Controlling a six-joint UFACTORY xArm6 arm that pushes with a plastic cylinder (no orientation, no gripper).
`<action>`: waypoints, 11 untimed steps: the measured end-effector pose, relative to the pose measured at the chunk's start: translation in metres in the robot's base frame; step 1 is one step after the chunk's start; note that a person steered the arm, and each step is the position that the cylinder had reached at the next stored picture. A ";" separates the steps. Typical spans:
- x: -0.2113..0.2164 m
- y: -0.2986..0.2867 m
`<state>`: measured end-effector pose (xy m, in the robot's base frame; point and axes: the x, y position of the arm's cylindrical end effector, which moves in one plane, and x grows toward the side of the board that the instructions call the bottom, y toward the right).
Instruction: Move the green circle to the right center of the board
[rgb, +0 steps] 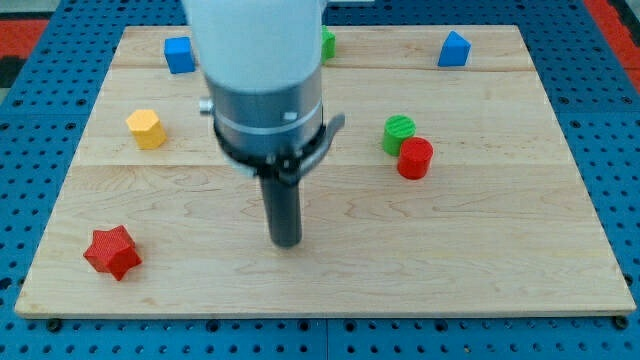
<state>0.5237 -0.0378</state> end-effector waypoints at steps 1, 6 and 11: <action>-0.059 0.013; -0.145 0.245; -0.149 0.304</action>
